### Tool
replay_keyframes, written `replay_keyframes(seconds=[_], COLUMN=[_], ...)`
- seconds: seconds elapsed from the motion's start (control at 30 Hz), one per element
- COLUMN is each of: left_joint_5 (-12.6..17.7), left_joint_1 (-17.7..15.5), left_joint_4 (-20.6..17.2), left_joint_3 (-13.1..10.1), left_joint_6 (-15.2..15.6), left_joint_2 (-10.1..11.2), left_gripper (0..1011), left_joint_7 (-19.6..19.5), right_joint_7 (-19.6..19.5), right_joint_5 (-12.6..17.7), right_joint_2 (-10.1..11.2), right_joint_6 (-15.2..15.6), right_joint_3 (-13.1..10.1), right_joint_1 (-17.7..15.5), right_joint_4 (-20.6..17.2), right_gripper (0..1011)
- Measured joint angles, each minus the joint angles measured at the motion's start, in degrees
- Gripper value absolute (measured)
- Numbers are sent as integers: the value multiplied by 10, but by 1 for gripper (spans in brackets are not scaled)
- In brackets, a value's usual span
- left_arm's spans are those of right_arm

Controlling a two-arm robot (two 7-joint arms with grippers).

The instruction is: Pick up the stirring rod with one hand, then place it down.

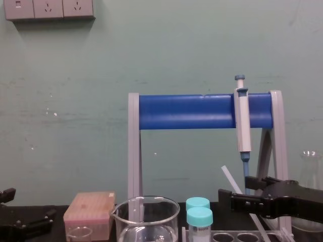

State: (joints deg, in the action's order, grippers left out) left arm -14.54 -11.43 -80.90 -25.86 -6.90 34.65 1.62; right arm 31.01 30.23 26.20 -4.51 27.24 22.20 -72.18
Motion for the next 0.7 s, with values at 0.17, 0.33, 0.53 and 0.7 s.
replay_keyframes(seconds=[0.17, 0.33, 0.53, 0.7], left_joint_5=[0, 0, 0, 0], left_joint_1=[0, 0, 0, 0], left_joint_4=[0, 0, 0, 0], left_joint_3=[0, 0, 0, 0], left_joint_6=[0, 0, 0, 0], left_joint_2=[0, 0, 0, 0], left_gripper=[1000, 1000, 1000, 1000], left_joint_7=[0, 0, 0, 0], right_joint_7=[0, -1, -1, -1], right_joint_5=[0, 0, 0, 0], right_joint_2=[1, 1, 1, 2], right_joint_6=[-2, -3, -3, -4], right_joint_3=[0, 0, 0, 0], right_joint_1=[-1, -1, -1, -1], right_joint_4=[-1, -2, -2, -3], right_gripper=[1000, 970, 822, 695])
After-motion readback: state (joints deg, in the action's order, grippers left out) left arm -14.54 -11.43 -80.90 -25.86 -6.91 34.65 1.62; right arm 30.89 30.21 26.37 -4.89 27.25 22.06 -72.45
